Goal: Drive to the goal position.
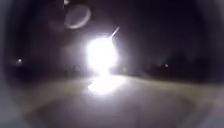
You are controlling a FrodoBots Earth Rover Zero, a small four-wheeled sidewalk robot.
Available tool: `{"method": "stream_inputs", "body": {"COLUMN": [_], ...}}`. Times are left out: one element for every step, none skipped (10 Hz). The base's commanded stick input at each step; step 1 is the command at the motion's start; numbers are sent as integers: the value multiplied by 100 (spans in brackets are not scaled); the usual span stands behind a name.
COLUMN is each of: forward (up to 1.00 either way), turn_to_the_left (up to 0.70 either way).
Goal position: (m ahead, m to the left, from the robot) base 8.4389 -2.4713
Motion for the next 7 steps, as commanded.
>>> {"method": "stream_inputs", "body": {"forward": [100,100,100,100,100,100,100], "turn_to_the_left": [4,3,2,3,2,2,2]}}
